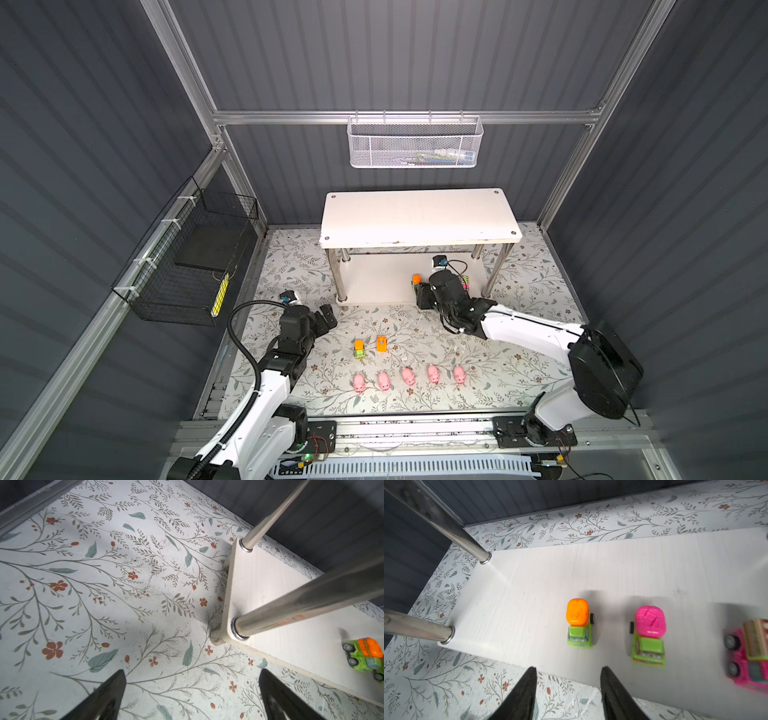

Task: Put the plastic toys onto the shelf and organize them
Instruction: 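Raise the right gripper from the shelf while the left gripper moves over another orange-topped truck, then lower the left gripper and close it on the orange-topped green truck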

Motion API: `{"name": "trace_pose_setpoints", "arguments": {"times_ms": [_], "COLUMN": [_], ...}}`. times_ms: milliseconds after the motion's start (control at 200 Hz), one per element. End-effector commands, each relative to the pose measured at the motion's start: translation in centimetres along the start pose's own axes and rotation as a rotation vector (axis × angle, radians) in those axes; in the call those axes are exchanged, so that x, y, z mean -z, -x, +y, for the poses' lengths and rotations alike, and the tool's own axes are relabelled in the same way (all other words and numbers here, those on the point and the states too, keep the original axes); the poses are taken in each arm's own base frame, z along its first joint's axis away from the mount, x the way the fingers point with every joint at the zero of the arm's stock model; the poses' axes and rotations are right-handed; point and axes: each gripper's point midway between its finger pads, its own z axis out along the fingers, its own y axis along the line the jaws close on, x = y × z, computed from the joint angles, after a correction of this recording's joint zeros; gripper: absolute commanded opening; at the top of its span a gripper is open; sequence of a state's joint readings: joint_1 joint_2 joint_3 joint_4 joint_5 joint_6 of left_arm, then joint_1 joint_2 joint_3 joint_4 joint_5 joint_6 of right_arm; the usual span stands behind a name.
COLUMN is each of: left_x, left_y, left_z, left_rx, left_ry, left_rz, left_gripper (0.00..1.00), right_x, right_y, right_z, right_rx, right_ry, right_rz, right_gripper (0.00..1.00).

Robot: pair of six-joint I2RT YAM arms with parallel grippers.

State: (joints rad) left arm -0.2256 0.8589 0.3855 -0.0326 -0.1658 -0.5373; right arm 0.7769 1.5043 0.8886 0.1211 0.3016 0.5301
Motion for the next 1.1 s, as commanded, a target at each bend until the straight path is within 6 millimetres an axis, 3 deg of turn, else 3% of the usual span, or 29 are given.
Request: {"name": "trace_pose_setpoints", "arguments": {"times_ms": [0,140,265,485,740,1096], "left_x": [0.1,-0.2,-0.2,0.6,1.4,1.0], "left_y": [-0.5,-3.2,-5.3,-9.1,-10.6,-12.3], "left_z": [-1.8,-4.2,-5.5,-6.5,-6.2,-7.3], "left_rx": [-0.011,-0.094,-0.152,-0.241,-0.227,-0.248], "left_ry": [-0.042,-0.040,-0.022,-0.003,0.016,0.041], "left_rz": [0.037,0.092,0.137,0.257,0.329,0.372], "left_gripper": [1.00,1.00,1.00,0.96,0.80,0.72], "right_x": [2.3,5.3,7.1,8.5,8.5,9.5], "right_y": [1.9,2.3,2.7,2.3,1.8,1.3], "right_z": [0.8,1.0,-0.3,-2.2,-3.0,-5.2], "right_rx": [0.006,0.077,0.069,0.114,0.125,0.069], "right_ry": [0.031,0.004,-0.023,-0.085,-0.076,-0.074], "right_rz": [-0.116,-0.170,-0.196,-0.203,-0.195,-0.236], "right_gripper": [0.54,0.56,0.56,0.58,0.58,0.59]}}
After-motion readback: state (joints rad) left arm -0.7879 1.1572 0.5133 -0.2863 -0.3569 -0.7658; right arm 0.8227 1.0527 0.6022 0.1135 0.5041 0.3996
